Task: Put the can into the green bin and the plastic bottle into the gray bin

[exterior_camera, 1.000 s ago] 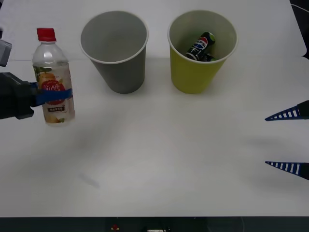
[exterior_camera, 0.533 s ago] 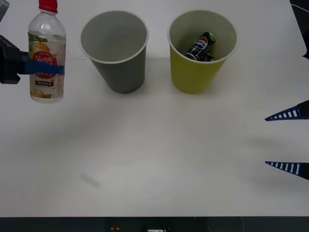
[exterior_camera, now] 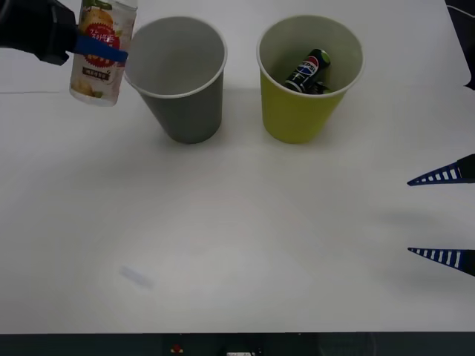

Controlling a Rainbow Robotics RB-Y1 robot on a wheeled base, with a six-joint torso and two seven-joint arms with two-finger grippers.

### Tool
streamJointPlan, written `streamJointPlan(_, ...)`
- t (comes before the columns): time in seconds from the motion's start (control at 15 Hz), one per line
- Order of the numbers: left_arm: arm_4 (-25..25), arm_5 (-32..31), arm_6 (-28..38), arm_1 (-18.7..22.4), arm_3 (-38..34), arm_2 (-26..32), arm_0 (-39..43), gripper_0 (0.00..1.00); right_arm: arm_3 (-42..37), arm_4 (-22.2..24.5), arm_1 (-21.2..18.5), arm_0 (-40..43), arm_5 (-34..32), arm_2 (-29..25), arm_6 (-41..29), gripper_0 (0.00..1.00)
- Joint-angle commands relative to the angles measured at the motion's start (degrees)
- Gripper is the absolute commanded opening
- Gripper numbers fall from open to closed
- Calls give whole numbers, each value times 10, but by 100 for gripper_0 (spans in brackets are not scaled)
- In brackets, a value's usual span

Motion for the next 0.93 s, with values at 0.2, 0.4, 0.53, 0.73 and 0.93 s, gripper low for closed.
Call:
streamJointPlan(0.2,-26,0,-1,-33,102,-95,-122,0,0,0,0,0,0,0,0,100)
streamJointPlan(0.4,-88,2,-1,-82,152,-122,-167,0,0,0,0,0,0,0,0,100)
streamJointPlan(0.53,-115,15,-1,-100,185,-155,-197,0,0,0,0,0,0,0,0,100)
streamJointPlan(0.73,-133,29,-7,-128,242,-181,-229,0,0,0,0,0,0,0,0,100)
streamJointPlan(0.93,-142,33,-8,-132,248,-193,-236,0,0,0,0,0,0,0,0,100)
